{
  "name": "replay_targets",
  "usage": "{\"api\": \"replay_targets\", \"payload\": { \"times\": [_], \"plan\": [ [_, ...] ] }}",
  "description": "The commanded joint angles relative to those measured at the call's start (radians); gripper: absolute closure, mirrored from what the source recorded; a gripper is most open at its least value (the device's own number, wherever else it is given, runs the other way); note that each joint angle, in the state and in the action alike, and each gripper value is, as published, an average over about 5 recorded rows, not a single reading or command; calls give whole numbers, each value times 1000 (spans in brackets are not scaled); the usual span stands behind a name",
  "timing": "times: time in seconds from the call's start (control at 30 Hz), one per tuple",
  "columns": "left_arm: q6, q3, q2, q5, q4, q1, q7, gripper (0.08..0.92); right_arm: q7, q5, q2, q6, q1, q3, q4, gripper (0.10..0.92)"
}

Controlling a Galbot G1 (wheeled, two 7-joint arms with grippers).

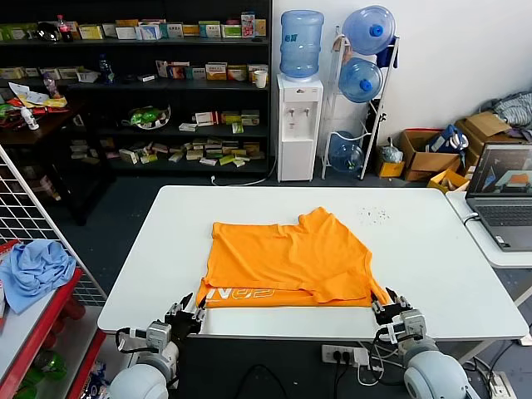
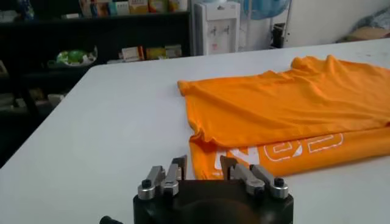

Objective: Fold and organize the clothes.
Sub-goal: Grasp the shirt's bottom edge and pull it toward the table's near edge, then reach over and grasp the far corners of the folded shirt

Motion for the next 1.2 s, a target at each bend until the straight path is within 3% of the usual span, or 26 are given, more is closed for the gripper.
{"api": "replay_targets", "payload": {
  "times": [0.03,0.2,0.4,0.8,1.2],
  "plan": [
    [-27,-10,16,15,-30,-32,17,432,-26,38,-18,100,105,-3,-20,397],
    [-53,24,4,12,89,-191,39,285,-67,135,-16,79,308,-69,-165,255],
    [-66,106,-35,-24,325,-442,57,182,-113,217,29,-4,561,-162,-378,204],
    [-53,245,-169,-69,730,-791,94,177,-272,141,136,-30,800,-197,-736,203],
    [-70,252,-281,-23,980,-902,126,177,-410,58,220,44,844,-187,-976,203]
  ]
}}
